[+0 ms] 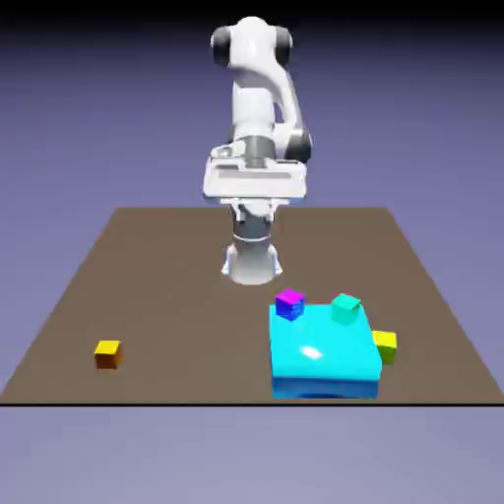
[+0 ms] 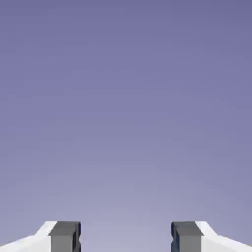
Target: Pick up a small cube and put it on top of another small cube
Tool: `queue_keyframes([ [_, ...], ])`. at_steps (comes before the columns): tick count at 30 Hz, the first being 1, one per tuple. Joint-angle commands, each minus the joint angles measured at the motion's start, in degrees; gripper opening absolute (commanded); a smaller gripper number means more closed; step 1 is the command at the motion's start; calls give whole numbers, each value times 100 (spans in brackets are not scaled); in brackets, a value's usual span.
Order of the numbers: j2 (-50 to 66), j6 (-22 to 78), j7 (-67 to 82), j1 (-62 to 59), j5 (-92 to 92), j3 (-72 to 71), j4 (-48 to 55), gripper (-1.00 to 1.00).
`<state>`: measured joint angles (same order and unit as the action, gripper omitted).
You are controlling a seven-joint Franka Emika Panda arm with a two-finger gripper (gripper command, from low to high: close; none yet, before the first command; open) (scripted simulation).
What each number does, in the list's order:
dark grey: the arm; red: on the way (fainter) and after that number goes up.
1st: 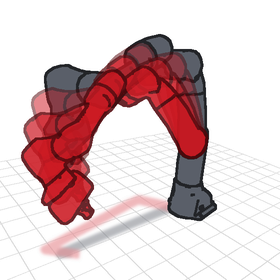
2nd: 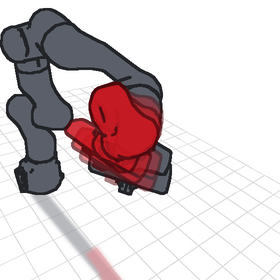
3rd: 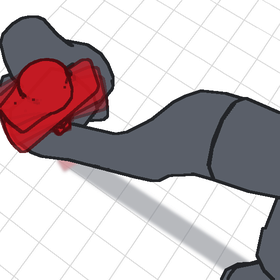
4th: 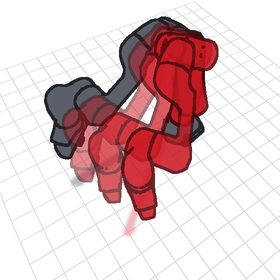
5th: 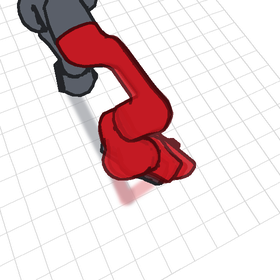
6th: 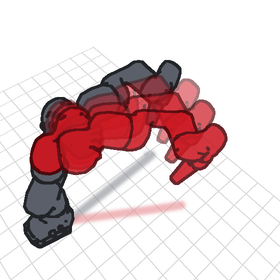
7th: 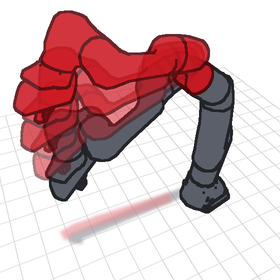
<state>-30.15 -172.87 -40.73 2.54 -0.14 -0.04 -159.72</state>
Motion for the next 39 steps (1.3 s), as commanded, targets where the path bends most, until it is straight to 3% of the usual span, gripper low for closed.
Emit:
queue_keyframes([
  [1, 208, 95, 143, 154, -12, -4, 107, 0],
  [23, 4735, 2157, 3260, 3510, -267, -81, 2425, 0],
  [30, 5779, 1291, 3206, 3551, -332, -14, 2602, 0],
  [31, 5779, 1291, 3206, 3551, -332, -14, 2602, -100],
  [39, 4456, 2306, 3543, 3637, -532, -156, 2574, -100],
])
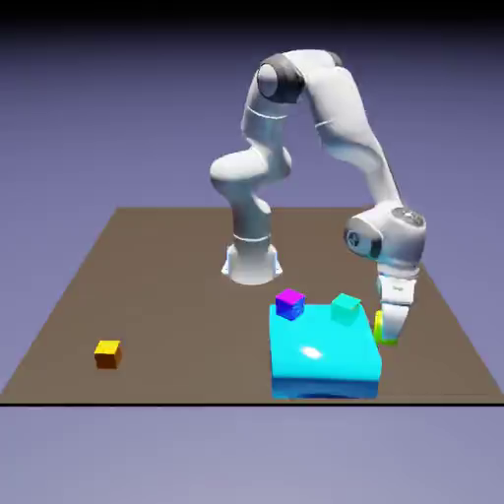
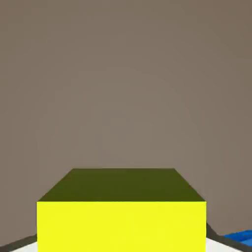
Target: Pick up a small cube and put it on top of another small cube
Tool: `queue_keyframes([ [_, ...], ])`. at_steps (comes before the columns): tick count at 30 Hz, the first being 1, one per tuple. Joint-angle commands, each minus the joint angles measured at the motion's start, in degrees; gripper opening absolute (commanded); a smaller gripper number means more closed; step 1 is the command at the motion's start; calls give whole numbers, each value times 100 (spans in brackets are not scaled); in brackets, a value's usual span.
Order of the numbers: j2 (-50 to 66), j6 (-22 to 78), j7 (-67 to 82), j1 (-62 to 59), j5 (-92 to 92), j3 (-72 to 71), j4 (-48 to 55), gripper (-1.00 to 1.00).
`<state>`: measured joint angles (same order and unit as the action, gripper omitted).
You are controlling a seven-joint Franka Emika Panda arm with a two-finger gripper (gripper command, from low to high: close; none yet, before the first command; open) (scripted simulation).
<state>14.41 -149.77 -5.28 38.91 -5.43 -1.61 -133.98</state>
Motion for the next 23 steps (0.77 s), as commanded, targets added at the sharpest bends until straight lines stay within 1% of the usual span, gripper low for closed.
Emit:
queue_keyframes([
  [1, -208, 130, 121, 14, -74, 2, 1, -100],
  [6, -1246, 798, 739, 78, -422, 4, 6, -100],
  [11, -2284, 1647, 669, -503, 240, 454, -854, -100],
  [13, -2559, 1847, 744, -569, 279, 512, -964, -100],
  [14, -2559, 1848, 744, -569, 279, 512, -964, -100],
  [19, -1749, 689, 757, -583, 293, 528, -1312, -100],
  [20, -1749, 689, 757, -583, 293, 528, -1312, 100],
  [21, -1749, 689, 757, -583, 293, 528, -1312, 100],
  [23, -2097, 1187, 751, -577, 287, 521, -1163, 100],
])
